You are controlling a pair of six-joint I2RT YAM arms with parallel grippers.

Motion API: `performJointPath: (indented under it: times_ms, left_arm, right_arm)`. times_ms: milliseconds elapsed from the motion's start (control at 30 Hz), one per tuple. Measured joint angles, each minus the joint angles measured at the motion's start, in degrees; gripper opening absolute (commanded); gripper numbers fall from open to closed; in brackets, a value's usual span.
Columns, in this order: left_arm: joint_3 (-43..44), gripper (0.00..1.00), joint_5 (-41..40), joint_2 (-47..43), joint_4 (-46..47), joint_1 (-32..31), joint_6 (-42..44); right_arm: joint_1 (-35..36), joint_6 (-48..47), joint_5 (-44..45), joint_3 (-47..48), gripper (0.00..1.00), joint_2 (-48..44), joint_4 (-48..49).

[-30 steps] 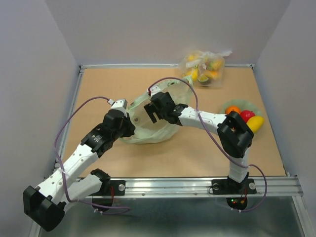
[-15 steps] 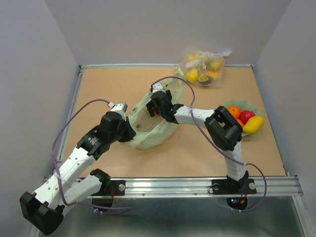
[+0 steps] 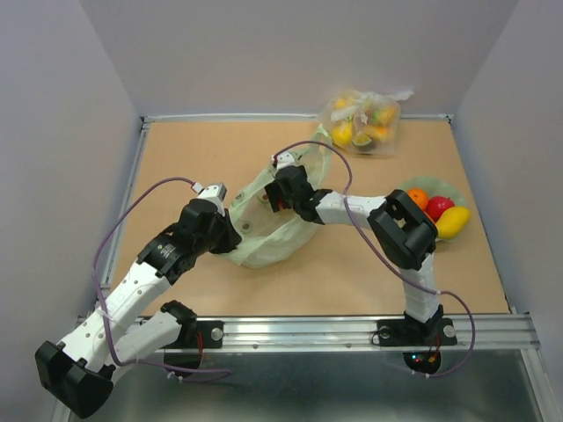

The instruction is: Untie the knot of the plastic bag and take out the fruit

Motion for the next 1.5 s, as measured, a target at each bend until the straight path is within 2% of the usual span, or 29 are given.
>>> performJointPath:
  times_ms: [267, 567, 700, 833, 933, 1000, 1133, 1233, 1367, 1500]
  left_arm:
    - [-0.4, 0.0, -4.1, 0.5, 2.1, 0.0, -1.2]
    - [-1.3, 0.0, -11.8, 5.2, 6.9, 0.0, -1.9]
    - [-1.3, 0.0, -16.6, 8.5, 9.3, 0.0, -0.7]
    - [-1.3, 0.0, -20.1, 12.9, 11.6, 1.2, 1.2]
    - [-1.3, 0.0, -20.6, 16.5, 13.8, 4.7, 3.5]
    - [-1.2, 0.0, -21.0, 18.6, 15.2, 8.6, 5.3]
    - [-1.2, 0.0, -21.6, 19.5, 16.7, 12.2, 7.7]
    - [-1.3, 0.0, -21.2, 19.0, 19.0, 13.5, 9.0]
    - [-2.6, 0.0, -20.3, 17.6, 21.7, 13.8, 9.5]
    - [-3.6, 0.0, -19.5, 17.0, 22.4, 13.8, 10.2]
  right_arm:
    - [0.0, -0.3, -10.5, -7.2, 0.01, -13.9, -0.4]
    - [0.0, 1.8, -33.2, -11.5, 0.0, -28.9, 0.4]
    - [0.0, 2.7, -35.9, -13.0, 0.0, -34.3, -1.9]
    - [0.0, 2.5, -33.0, -14.2, 0.0, -40.8, -6.5]
    - [0.0, 2.3, -28.3, -15.0, 0.0, -46.1, -10.7]
    - [-0.2, 2.1, -24.0, -15.3, 0.01, -50.2, -14.0]
    - [-2.2, 2.1, -14.0, -15.4, 0.0, -56.2, -19.3]
    - [-6.6, 2.1, -7.1, -16.7, 0.0, -59.2, -21.9]
    - [-16.1, 1.9, 2.8, -19.2, 0.0, -60.9, -25.6]
    - [-26.6, 1.9, 7.7, -20.5, 0.01, -59.3, -26.4]
